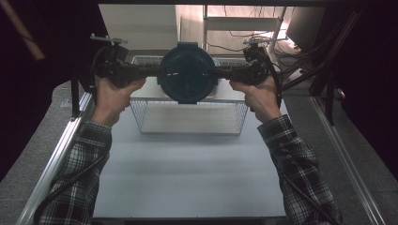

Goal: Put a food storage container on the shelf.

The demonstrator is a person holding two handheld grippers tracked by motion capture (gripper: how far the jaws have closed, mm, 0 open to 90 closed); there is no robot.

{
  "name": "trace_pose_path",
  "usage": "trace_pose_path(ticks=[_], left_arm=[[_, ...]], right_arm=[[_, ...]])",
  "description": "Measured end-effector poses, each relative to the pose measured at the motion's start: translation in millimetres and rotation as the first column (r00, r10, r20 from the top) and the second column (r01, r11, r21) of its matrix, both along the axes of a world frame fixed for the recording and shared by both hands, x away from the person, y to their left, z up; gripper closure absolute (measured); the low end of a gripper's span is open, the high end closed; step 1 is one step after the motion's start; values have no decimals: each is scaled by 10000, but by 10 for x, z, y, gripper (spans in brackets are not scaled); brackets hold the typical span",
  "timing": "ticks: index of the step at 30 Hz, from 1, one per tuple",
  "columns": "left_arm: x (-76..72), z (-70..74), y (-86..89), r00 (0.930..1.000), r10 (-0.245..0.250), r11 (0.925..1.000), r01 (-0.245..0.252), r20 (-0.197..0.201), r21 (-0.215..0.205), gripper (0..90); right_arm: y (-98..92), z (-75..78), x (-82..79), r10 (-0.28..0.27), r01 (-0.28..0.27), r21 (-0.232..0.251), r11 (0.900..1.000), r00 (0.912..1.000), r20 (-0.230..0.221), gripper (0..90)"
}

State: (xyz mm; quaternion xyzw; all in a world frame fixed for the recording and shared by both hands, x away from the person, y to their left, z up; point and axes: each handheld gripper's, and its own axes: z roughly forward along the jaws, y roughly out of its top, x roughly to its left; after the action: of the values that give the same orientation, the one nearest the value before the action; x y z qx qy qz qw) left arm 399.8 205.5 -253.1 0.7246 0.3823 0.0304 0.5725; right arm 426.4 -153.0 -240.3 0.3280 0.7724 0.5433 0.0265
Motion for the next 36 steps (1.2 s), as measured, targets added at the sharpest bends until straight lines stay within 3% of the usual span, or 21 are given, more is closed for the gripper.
trace_pose_path(ticks=[7, 19, 31, 36], left_arm=[[210, 85, 36, 10000, 84, 9999, -84, -19, -120, 569], [493, -16, 8, 9997, 114, 9983, -126, -223, -573, 567], [476, -2, -29, 9992, 264, 9996, -262, 290, -68, 551], [474, 17, -69, 9982, 435, 9989, -442, 422, 153, 524]], right_arm=[[49, 131, 208, -138, 137, 191, 9997, 9999, 75, 559], [34, 142, 486, -505, 510, 303, 9982, 9986, -164, 561], [30, 150, 552, -500, 502, 199, 9985, 9987, -140, 544], [69, 166, 545, -918, 926, -310, 9952, 9954, 259, 568]])
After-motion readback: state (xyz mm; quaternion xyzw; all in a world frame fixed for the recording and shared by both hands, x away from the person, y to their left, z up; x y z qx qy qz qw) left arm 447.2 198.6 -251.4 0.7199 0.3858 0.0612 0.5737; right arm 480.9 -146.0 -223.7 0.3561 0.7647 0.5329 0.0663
